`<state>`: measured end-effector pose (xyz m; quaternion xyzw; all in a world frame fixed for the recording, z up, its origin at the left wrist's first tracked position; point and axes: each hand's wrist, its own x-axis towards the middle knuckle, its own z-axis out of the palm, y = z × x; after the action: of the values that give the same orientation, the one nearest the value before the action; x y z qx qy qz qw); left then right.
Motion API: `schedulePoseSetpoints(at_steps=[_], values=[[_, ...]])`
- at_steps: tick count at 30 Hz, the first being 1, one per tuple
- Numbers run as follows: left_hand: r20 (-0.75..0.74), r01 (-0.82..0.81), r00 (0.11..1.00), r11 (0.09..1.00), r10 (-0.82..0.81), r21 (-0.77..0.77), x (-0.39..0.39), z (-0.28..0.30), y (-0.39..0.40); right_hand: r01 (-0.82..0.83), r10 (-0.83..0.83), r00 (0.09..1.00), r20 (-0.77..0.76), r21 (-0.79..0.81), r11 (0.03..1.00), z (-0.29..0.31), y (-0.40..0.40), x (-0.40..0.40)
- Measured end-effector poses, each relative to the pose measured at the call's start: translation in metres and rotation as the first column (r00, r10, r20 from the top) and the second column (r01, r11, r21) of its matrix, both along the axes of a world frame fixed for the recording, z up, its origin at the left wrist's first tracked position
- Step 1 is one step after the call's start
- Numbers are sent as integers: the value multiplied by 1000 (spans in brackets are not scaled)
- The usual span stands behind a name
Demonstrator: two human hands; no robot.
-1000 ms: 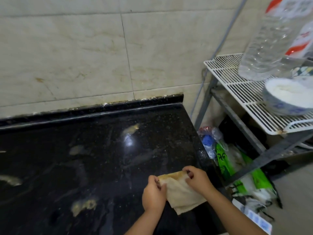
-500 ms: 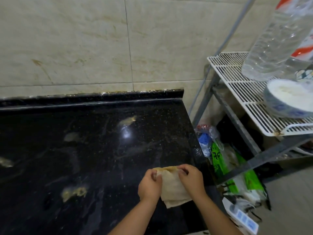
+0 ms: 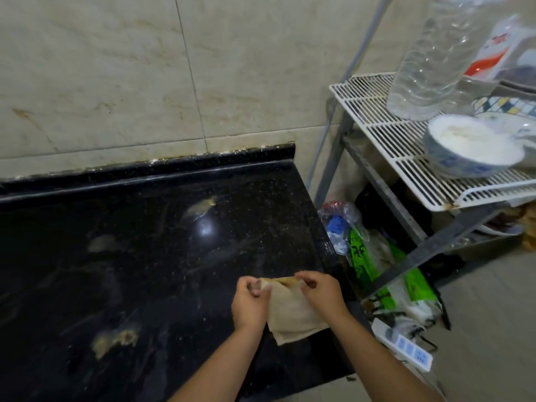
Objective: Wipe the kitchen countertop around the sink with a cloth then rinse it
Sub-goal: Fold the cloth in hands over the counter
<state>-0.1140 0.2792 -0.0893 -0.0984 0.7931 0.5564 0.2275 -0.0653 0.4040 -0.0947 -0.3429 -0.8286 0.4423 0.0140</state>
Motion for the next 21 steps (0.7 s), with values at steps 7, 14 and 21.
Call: schedulePoseSetpoints(at_steps=[7,14,21], values=[[-150,126,983,982,-105,142,-10,18,-16,42,-34,997,-70,114,993,17,5,5],[-189,265,955,942,-227,207,-19,39,-33,18,31,974,-224,214,977,42,-1,17],[-114,239,970,926,-214,293,-11,44,-39,50,-29,914,-405,41,998,58,-14,30]])
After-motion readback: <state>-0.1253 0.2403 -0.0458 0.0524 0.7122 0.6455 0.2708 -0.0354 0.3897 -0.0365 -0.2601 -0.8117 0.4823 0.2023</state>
